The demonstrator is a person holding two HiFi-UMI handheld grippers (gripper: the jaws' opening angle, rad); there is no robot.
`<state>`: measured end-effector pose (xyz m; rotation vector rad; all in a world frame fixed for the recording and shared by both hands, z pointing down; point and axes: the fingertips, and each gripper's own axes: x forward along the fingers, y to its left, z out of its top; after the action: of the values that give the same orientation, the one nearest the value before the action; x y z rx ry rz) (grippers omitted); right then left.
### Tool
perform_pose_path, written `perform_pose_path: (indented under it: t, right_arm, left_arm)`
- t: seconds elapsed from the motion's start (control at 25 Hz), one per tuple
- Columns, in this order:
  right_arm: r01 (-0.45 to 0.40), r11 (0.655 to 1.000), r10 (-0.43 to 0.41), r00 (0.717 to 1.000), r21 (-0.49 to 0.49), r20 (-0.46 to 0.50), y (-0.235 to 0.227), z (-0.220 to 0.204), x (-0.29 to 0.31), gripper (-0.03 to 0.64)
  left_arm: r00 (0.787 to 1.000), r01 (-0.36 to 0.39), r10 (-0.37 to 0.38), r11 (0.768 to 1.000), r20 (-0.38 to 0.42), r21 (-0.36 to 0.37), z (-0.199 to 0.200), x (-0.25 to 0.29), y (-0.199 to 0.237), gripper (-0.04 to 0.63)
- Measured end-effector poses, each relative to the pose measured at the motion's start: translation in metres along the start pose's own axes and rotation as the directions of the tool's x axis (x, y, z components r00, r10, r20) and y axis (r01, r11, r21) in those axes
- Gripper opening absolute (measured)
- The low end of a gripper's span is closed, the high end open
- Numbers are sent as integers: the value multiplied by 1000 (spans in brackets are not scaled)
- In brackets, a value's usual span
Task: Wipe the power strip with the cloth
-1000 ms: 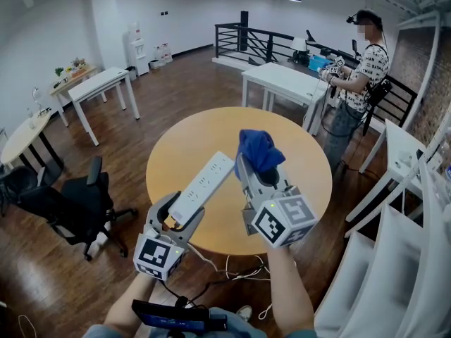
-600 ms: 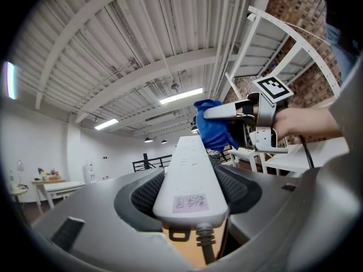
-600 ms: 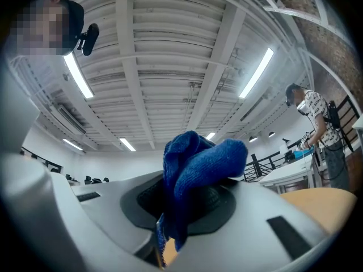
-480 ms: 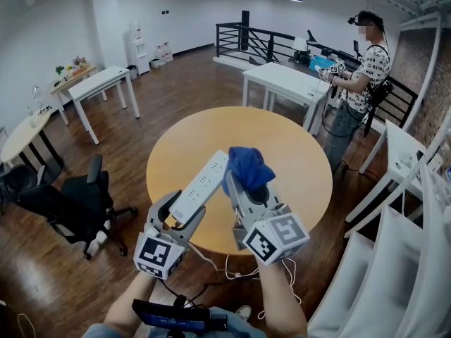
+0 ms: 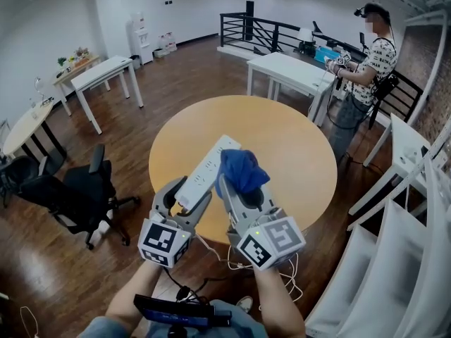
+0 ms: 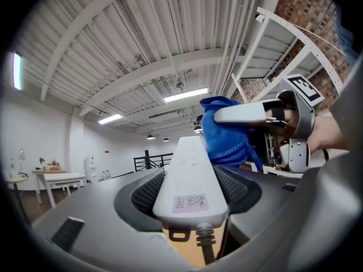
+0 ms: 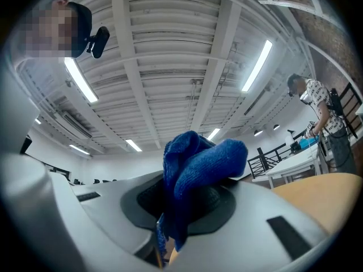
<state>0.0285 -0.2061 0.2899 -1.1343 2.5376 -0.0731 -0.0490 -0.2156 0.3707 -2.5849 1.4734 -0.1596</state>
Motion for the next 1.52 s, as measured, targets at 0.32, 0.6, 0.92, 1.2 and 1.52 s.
perform_pose_path:
  t: [0.32,0.6,0.92,1.2,1.52]
  right_arm:
    - [-2,999,3,1000,35,-19,5,-17,-2,67]
    - [41,998,-40,999,50,-25,-11,-29,-11,67]
    - [110,992,-108,994,55,-24,-30,-45,-34,67]
    - [136,989,-134,990,55,-49,-42,-60,-54,67]
    - [190,980,-183,976,57,-119,-54,-81,-77,67]
  left_arm:
    - [1000,5,-6,1000,-21,-31,-2,8,-4,281]
    - [999,0,-3,998,-49,-67,-25,14,-7,281]
    - [993,-1,-10,996,-120,-87,-80,13,-11,281]
    - [975,-4,-19,994,-220,-105,-144,24,-17,281]
    - [924,-58,-16,982,-381,-181,-238,33,-13,279]
